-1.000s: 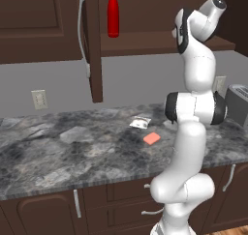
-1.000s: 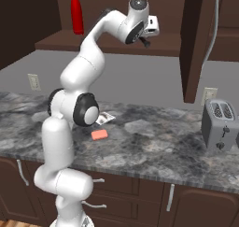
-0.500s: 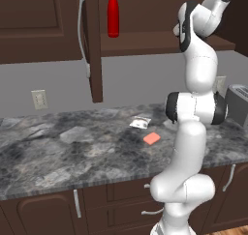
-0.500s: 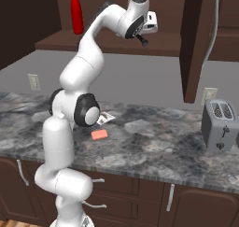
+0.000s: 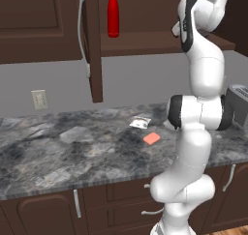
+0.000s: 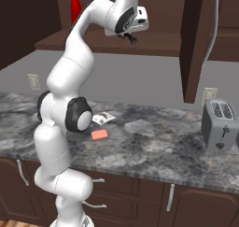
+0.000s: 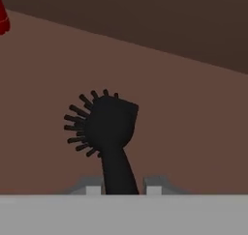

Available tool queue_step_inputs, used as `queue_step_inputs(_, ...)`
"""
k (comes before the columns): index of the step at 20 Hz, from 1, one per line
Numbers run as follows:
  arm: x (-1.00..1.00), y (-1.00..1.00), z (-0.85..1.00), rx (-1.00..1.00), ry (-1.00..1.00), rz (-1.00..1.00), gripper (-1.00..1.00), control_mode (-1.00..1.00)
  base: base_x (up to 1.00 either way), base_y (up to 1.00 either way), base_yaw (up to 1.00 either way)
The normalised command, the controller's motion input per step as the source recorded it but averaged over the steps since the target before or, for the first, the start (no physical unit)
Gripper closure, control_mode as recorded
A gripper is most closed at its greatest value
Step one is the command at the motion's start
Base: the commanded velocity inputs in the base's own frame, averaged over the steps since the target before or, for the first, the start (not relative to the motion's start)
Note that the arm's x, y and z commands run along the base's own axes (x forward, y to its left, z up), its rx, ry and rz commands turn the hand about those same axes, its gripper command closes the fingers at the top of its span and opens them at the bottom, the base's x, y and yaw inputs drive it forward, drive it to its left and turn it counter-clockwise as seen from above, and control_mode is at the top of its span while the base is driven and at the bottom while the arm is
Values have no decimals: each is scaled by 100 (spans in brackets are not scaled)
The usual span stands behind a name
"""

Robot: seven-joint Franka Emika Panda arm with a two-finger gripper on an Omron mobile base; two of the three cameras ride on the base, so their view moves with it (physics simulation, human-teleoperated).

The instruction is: Pick the bar soap and dish brush from the cabinet and place them on the counter.

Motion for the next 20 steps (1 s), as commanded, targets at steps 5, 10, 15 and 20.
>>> queue_step_inputs(5, -39, 24, 3, -8, 6, 0, 100, -100, 0, 0, 0)
queue_step_inputs(10, -41, 18, 10, -10, 9, 0, 100, -100, 0, 0, 0)
queue_step_inputs(15, -46, 12, 16, -9, 8, 0, 100, -100, 0, 0, 0)
queue_step_inputs(20, -70, 10, -1, -3, 5, 0, 100, -100, 0, 0, 0)
